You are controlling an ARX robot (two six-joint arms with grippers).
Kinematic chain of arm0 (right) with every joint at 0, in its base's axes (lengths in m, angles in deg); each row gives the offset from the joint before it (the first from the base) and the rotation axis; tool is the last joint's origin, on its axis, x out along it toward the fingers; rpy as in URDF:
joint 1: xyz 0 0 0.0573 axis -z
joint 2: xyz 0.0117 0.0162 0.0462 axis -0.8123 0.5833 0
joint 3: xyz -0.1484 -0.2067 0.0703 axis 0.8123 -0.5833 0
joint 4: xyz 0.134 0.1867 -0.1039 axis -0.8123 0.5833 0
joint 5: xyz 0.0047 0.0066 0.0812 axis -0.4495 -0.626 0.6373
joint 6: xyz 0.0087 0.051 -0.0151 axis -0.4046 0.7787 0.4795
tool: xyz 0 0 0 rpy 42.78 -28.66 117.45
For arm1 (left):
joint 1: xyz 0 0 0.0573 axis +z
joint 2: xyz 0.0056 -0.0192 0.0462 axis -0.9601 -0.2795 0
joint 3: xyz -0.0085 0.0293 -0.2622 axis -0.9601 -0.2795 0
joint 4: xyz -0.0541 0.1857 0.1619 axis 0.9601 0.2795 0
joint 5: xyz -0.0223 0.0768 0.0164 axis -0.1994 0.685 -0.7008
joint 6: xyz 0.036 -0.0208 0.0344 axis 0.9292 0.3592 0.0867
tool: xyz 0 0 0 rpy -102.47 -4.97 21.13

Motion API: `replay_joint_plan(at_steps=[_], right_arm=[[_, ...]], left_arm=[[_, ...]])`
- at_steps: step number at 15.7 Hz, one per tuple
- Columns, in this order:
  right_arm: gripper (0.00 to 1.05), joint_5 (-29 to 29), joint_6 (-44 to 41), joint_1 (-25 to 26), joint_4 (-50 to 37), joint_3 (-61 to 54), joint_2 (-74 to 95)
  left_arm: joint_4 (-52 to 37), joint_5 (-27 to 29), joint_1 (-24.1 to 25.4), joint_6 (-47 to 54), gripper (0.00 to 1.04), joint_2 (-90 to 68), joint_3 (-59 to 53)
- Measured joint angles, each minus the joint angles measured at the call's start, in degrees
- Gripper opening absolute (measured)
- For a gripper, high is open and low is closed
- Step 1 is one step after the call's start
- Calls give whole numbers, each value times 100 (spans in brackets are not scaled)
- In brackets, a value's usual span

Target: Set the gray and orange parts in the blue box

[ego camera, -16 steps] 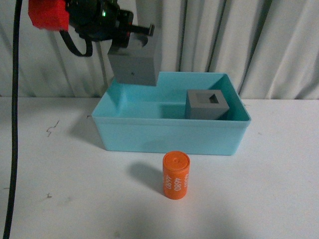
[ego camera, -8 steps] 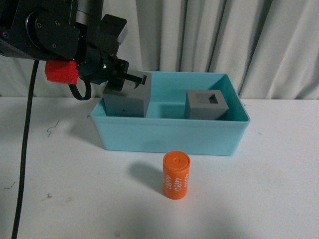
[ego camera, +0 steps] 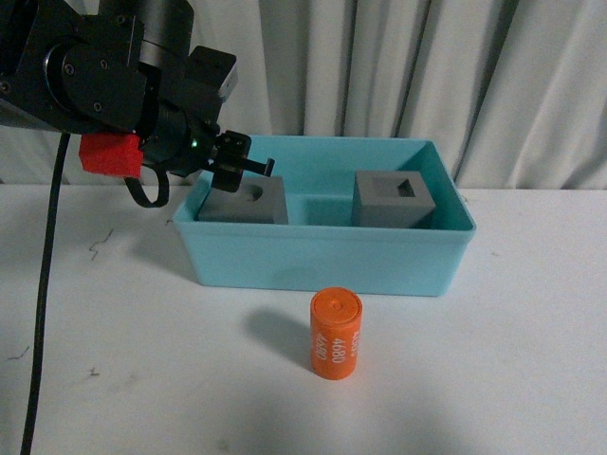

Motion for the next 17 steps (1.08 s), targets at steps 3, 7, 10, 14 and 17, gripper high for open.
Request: replay_joint_plan(at_steps=[3, 7, 10, 14, 17], right_arm=[[98, 0, 0, 0, 0, 0, 0], [98, 0, 0, 0, 2, 0, 0], [98, 0, 0, 0, 2, 0, 0], [98, -2, 0, 0, 2, 0, 0], [98, 15, -4, 0, 4, 0, 4]], left_arm=[[260, -597, 83, -713, 84, 852, -568], [817, -2028, 1014, -1735, 98, 4155, -2697], [2063, -2918, 2551, -1569, 98, 6142, -4721], [3254, -3945, 4769, -748, 98, 7108, -5534], [-761, -4586, 5132, -778, 74, 7989, -7191]])
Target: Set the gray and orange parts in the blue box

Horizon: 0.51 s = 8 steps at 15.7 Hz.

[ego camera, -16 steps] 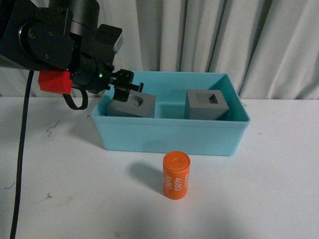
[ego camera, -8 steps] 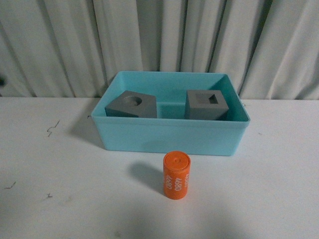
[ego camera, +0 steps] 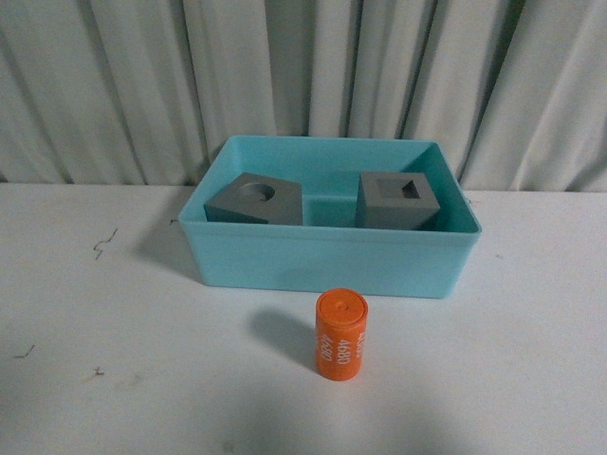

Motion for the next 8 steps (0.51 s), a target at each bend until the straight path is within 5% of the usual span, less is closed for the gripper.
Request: replay_joint_plan(at_steps=[2, 5, 8], right_arm=[[98, -17, 0, 0, -4, 0, -4], [98, -15, -2, 0, -4, 0, -4], [98, -15, -2, 0, -2, 0, -4]], left_arm=[[-1141, 468, -682, -11, 52, 780, -507], [-358, 1467, -1626, -13, 16, 1908, -616], [275, 2481, -2636, -37, 2, 2859, -791]])
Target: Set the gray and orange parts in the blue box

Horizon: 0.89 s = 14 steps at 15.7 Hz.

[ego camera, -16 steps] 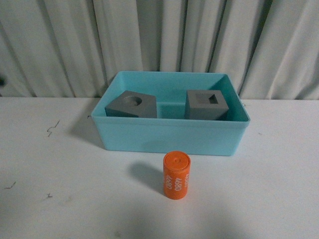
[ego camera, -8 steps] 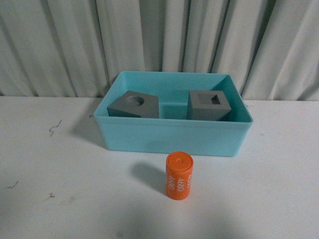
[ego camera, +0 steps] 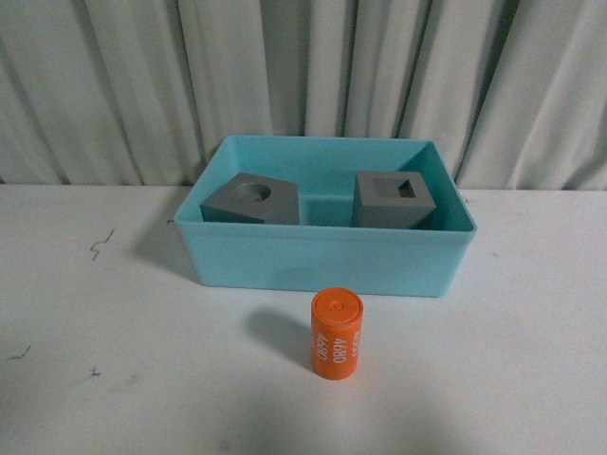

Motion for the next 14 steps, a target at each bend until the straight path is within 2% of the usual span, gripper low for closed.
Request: replay_joint_plan(at_steps=[5, 9, 11, 12, 14], right_arm=[[98, 0, 0, 0, -2, 0, 0], [98, 2, 0, 0, 0, 0, 0], [98, 2, 0, 0, -2, 0, 0], [98, -2, 2, 0, -4, 0, 0], [98, 0, 0, 0, 0, 0, 0]], left_arm=[[531, 809, -684, -9, 2, 496, 0], [595, 1049, -1165, -7, 2, 610, 0], [1023, 1069, -1215, -4, 2, 879, 22], [1550, 1102, -1172, -9, 2, 1215, 4], [1628, 1172, -1152, -11, 2, 1530, 4]])
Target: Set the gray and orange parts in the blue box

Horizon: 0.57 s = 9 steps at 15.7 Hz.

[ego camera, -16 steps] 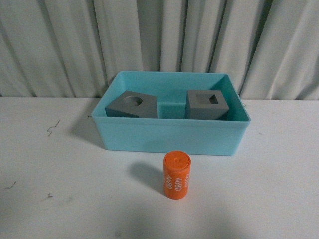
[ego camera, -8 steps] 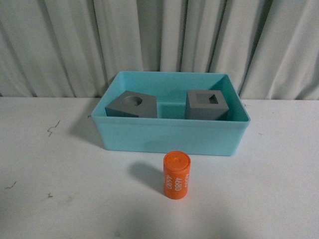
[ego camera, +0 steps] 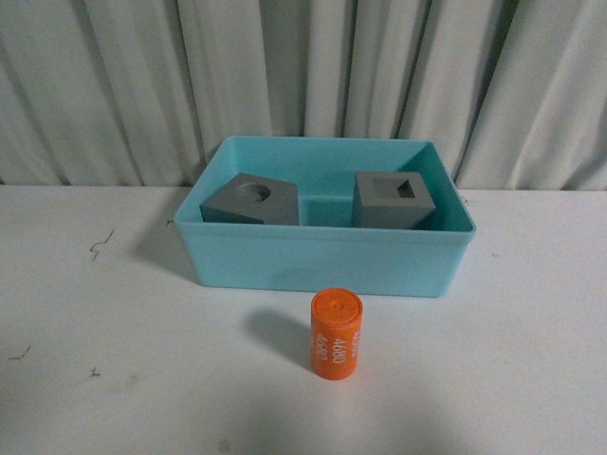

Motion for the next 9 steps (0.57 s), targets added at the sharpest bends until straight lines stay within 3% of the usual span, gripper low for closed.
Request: replay_joint_plan(at_steps=[3, 9], right_arm=[[98, 0, 0, 0, -2, 0, 0], [98, 0, 0, 0, -2, 0, 0]], left_arm=[[-35, -2, 0, -4, 3, 2, 0], [-35, -2, 0, -2, 58, 2, 0]])
